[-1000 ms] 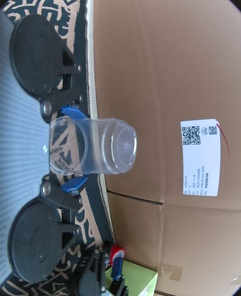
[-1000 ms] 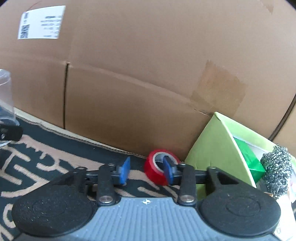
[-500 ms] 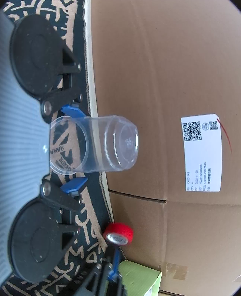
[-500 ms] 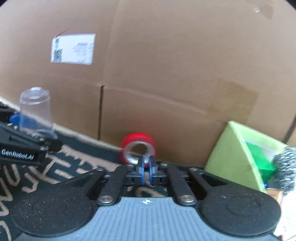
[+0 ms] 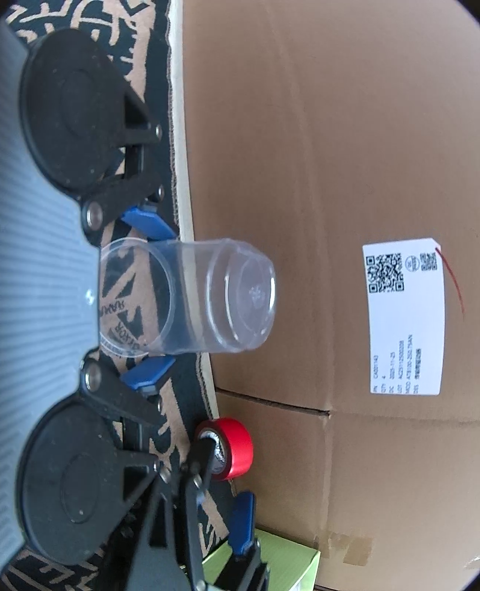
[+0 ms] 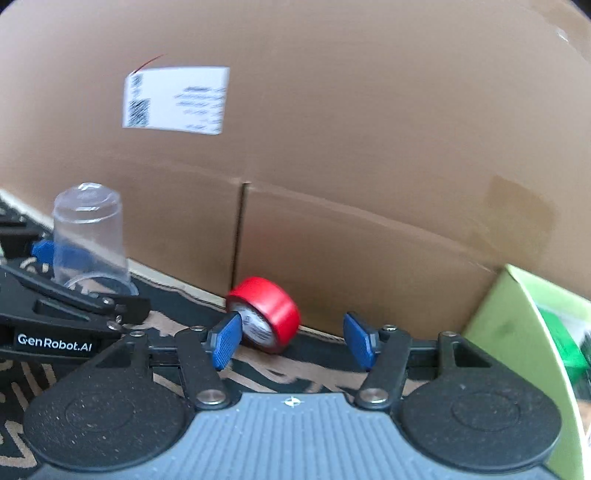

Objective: Organize objects
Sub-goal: 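Grasp the clear plastic cup with the left tool while the right grasps the red tape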

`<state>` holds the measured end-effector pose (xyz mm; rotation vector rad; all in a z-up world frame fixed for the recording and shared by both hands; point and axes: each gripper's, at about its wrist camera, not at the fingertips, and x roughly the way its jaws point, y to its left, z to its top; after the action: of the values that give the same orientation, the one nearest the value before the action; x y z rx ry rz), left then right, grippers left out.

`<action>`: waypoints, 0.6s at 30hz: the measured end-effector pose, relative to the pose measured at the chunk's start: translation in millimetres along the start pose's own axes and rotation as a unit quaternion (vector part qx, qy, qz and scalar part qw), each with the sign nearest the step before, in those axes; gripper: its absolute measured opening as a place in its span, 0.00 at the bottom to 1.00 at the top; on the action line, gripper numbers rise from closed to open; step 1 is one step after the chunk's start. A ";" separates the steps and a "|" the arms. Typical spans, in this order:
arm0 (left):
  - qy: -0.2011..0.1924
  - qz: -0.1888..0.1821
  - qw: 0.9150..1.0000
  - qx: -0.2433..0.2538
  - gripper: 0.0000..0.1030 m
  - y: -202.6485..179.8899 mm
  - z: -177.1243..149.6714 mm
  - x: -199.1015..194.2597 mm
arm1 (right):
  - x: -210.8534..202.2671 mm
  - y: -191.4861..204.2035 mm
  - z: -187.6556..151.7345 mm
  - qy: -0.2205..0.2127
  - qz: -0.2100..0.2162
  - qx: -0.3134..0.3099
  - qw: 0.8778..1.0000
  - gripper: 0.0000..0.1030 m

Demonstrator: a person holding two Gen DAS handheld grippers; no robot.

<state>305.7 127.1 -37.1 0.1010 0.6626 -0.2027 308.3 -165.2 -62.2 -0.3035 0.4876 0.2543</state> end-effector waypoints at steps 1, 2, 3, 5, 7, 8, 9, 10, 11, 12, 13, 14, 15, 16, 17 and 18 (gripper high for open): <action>0.000 -0.001 1.000 -0.003 0.68 2.8 0.7 -0.4 | 1.3 2.7 0.4 0.001 0.002 -0.011 1.000 0.60; 0.000 -0.001 1.000 -0.007 0.68 6.3 1.6 -0.9 | 0.7 4.6 0.1 0.000 0.008 -0.020 1.000 0.52; 0.000 0.000 1.000 -0.012 0.68 10.0 2.7 -1.6 | -0.7 5.3 0.1 0.002 0.020 -0.026 0.999 0.45; -0.002 0.000 1.000 -0.020 0.68 17.9 5.3 -3.8 | -6.5 4.5 0.0 0.000 0.058 -0.034 0.998 0.44; -0.005 -0.001 0.999 -0.031 0.68 26.2 7.8 -7.1 | -12.0 2.6 -1.1 0.009 0.119 -0.040 0.992 0.42; -0.006 0.000 0.999 -0.038 0.68 30.1 8.7 -8.0 | -13.9 2.8 -2.0 0.011 0.136 -0.047 0.990 0.42; -0.005 0.000 0.999 -0.044 0.68 33.7 9.2 -8.4 | -15.2 3.9 -2.7 0.008 0.139 -0.055 0.989 0.42; -0.002 0.000 0.999 -0.050 0.68 36.2 9.3 -8.1 | -14.9 5.2 -2.2 0.007 0.129 -0.062 0.990 0.42; 0.001 0.000 0.999 -0.053 0.68 37.4 9.3 -7.3 | -13.7 5.8 -1.3 0.006 0.111 -0.065 0.992 0.43; 0.003 0.001 0.999 -0.053 0.68 37.4 9.1 -6.6 | -12.8 4.9 -0.7 0.002 0.100 -0.063 0.993 0.45; 0.004 0.004 0.999 -0.051 0.68 36.5 8.8 -5.9 | -11.7 2.6 0.1 0.001 0.093 -0.057 0.994 0.46; 0.004 0.009 0.999 -0.048 0.68 35.2 8.8 -5.4 | -10.0 -0.5 1.3 0.001 0.089 -0.048 0.995 0.46; 0.003 0.015 0.999 -0.047 0.71 33.8 9.0 -5.0 | -7.9 -3.4 2.9 0.001 0.083 -0.038 0.996 0.50; 0.002 0.020 0.999 -0.047 0.75 32.8 9.2 -5.0 | -4.9 -5.9 4.8 -0.001 0.073 -0.028 0.997 0.53; -0.001 0.024 0.999 -0.048 0.76 32.0 9.4 -5.2 | -1.2 -7.6 6.8 -0.001 0.060 -0.022 0.998 0.60; -0.001 0.025 0.999 -0.047 0.76 31.3 9.7 -5.5 | 2.3 -8.3 8.6 -0.002 0.048 -0.018 0.999 0.65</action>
<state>314.1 156.9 -25.1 0.0279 0.6649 -0.1228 316.4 -169.5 -54.3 -0.3156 0.4942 0.3577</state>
